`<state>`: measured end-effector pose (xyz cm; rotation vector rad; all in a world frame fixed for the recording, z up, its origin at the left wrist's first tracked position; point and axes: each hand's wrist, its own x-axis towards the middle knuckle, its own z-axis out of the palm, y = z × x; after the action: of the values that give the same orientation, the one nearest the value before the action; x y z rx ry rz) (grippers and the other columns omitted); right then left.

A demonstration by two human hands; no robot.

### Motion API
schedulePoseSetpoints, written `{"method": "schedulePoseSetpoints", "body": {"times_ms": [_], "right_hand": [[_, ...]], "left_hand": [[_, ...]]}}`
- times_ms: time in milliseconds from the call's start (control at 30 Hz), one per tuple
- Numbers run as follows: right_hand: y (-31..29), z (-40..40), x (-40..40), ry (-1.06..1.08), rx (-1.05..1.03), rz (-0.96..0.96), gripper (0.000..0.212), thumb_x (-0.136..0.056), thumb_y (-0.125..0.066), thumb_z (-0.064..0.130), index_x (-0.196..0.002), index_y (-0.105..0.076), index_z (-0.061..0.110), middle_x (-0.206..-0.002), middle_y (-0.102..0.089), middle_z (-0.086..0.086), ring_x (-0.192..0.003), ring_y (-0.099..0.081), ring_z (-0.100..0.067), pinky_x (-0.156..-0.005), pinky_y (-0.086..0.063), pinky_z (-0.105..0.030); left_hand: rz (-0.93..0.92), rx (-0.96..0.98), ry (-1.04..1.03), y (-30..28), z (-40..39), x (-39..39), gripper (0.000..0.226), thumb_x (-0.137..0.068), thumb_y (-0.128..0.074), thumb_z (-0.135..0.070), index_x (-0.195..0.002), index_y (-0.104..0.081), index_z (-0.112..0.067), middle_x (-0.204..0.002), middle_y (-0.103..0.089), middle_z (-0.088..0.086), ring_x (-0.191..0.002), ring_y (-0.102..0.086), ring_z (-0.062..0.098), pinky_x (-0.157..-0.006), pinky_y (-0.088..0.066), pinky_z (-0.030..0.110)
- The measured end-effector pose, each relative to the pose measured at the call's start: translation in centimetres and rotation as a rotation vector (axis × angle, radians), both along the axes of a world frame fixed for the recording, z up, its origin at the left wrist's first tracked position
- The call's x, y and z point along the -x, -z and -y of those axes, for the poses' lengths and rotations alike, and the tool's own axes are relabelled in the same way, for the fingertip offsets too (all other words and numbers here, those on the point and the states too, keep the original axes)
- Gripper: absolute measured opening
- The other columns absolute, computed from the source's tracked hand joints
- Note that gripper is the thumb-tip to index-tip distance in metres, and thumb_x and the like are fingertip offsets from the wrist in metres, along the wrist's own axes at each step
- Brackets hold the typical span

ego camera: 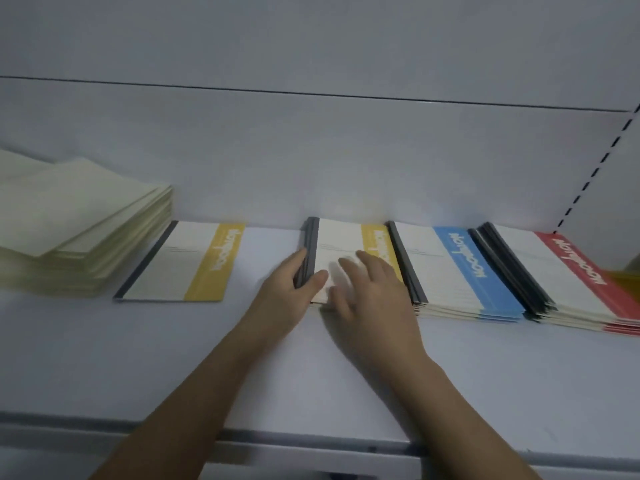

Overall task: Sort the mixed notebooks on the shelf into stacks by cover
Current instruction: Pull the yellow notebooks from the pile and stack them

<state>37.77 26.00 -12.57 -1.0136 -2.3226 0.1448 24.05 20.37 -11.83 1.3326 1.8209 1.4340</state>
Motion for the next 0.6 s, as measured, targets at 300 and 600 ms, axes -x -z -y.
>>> {"method": "schedulePoseSetpoints", "body": {"times_ms": [300,600], "right_hand": [[0.7,-0.2,-1.0,-0.211,0.077,0.129,0.047,-0.095,-0.041,0.034,-0.141,-0.044,0.022,-0.152,-0.039,-0.002,-0.143,-0.028,-0.021,-0.117,-0.02,-0.045],[0.6,-1.1,-0.8,-0.243,0.072,0.009,0.041,-0.086,-0.047,0.022,-0.122,-0.06,0.008,-0.131,-0.056,-0.007,-0.126,-0.046,-0.027,-0.107,-0.03,-0.034]], "left_hand": [[0.002,0.122,0.136,-0.2,0.9,1.4,0.084,-0.074,-0.083,-0.021,-0.146,-0.039,-0.027,-0.129,-0.045,-0.037,-0.116,-0.049,-0.018,-0.1,-0.043,0.014],[-0.029,0.094,0.222,0.5,0.7,2.3,0.073,-0.082,-0.07,0.004,-0.146,-0.04,-0.015,-0.14,-0.051,-0.013,-0.123,-0.053,-0.003,-0.101,-0.042,0.017]]}}
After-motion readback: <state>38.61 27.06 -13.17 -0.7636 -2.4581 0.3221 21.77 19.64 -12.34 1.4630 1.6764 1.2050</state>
